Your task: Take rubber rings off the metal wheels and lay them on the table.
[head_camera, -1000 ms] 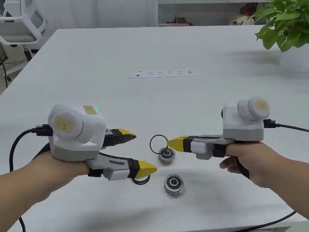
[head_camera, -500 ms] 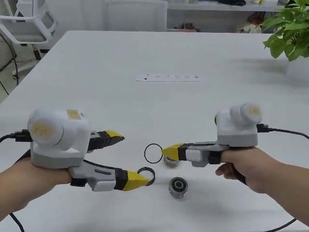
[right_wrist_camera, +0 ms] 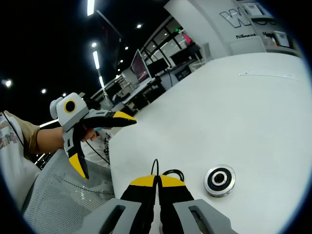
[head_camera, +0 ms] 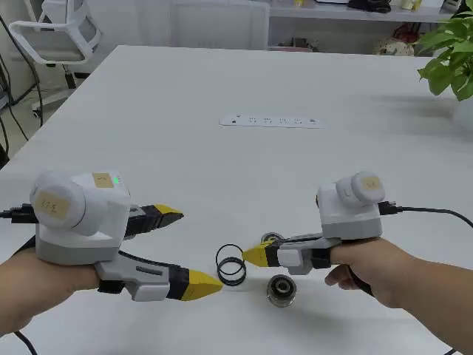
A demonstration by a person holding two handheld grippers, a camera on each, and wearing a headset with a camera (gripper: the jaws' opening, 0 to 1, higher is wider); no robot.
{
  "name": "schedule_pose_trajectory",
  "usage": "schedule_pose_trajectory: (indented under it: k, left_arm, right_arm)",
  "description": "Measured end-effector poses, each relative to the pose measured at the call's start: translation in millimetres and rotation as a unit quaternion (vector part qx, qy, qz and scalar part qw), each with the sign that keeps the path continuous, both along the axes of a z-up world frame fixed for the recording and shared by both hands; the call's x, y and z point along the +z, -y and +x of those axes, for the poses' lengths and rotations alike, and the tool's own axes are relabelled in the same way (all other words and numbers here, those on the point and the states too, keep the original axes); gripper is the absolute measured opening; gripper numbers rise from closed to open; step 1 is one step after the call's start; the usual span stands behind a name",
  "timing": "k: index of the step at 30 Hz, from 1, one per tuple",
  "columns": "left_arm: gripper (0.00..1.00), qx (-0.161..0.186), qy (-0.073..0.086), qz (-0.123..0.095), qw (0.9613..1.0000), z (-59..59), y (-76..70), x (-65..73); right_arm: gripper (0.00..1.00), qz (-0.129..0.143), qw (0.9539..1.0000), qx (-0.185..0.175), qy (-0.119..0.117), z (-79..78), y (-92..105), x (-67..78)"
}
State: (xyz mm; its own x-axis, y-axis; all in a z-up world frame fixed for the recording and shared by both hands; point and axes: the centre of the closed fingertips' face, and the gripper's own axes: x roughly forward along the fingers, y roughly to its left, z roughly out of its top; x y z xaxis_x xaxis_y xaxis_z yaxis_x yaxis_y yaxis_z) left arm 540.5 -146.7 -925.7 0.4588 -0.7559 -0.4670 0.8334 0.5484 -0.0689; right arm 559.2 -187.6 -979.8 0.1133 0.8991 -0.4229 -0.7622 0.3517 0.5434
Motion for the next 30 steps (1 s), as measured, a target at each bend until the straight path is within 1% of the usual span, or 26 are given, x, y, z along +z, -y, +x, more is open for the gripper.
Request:
schedule_pose_trajectory:
  k: [4,9,15,24,26,30]
  left_arm:
    - [0.81,0.005,-0.001,-0.003,1.0,0.2,-2.0,-0.4]
    - [0.8,0.009,-0.003,-0.005,0.9999,0.8,-4.0,-0.8]
    - [0.8,0.011,-0.005,-0.006,0.9999,2.6,-5.0,-1.6]
    - [0.8,0.012,-0.008,-0.004,0.9999,1.9,-4.8,-3.6]
    - [0.8,0.013,-0.009,-0.004,0.9999,1.9,-4.8,-3.8]
    - [0.79,0.013,-0.01,-0.004,0.9999,1.5,-4.2,-3.8]
  right_arm:
    - [0.0,-0.01,0.9999,-0.002,-0.008,1.9,0.3,-8.1]
    - [0.0,-0.018,0.9998,0.0,-0.013,1.7,-1.0,-13.7]
    - [0.0,-0.032,0.9994,0.003,-0.008,3.0,-0.2,-21.2]
    - [0.0,-0.053,0.9986,-0.006,0.002,7.7,4.3,-28.6]
    - [0.01,-0.058,0.9983,-0.01,0.005,9.1,5.8,-30.3]
    - [0.04,-0.059,0.9981,-0.015,0.009,12.0,7.2,-31.1]
